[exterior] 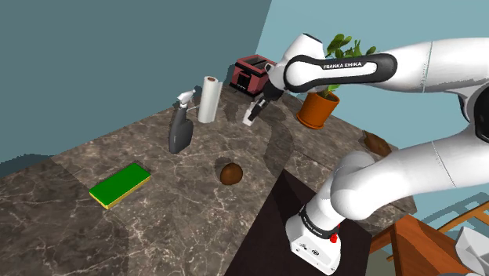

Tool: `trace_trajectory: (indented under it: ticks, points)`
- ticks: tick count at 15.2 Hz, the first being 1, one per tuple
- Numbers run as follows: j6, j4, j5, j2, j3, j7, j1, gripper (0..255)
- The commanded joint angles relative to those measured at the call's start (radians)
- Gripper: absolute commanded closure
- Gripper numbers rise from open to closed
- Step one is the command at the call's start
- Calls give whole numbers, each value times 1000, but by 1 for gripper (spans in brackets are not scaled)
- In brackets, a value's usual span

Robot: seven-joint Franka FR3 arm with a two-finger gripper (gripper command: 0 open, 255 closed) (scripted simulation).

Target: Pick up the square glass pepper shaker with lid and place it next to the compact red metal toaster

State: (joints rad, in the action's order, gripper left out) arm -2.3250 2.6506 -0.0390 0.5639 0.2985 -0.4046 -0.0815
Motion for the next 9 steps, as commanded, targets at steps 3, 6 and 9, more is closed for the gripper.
trace_trajectory:
  ticks: [3,6,9]
  points:
    - [60,-36,-2,23,-10,8,2,255]
    - [105,-68,-2,37,-16,14,3,255]
    - [149,-100,-1,49,-22,19,3,255]
